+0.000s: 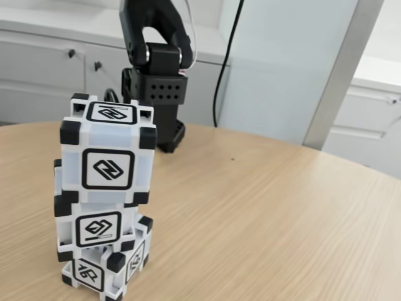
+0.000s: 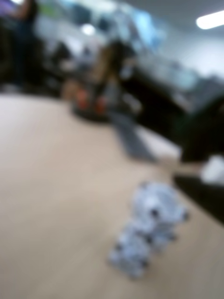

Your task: Stack cubes from left to right.

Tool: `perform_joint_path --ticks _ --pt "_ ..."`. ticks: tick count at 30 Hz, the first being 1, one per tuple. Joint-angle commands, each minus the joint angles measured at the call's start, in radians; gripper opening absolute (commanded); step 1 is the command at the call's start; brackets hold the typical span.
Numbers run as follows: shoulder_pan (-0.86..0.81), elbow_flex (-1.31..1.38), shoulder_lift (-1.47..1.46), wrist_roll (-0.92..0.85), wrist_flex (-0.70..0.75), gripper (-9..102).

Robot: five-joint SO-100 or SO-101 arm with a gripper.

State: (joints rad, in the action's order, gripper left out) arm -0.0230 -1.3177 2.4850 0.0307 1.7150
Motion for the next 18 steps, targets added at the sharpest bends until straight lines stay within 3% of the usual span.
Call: perform_joint_path --ticks 1,7,18 --pt "0.057 -0.003 0.069 0.029 -0.008 0" --pt "0.075 -0.187 0.245 0.029 -0.031 0" --pt "0.074 -0.922 0.617 -0.055 -0.497 0"
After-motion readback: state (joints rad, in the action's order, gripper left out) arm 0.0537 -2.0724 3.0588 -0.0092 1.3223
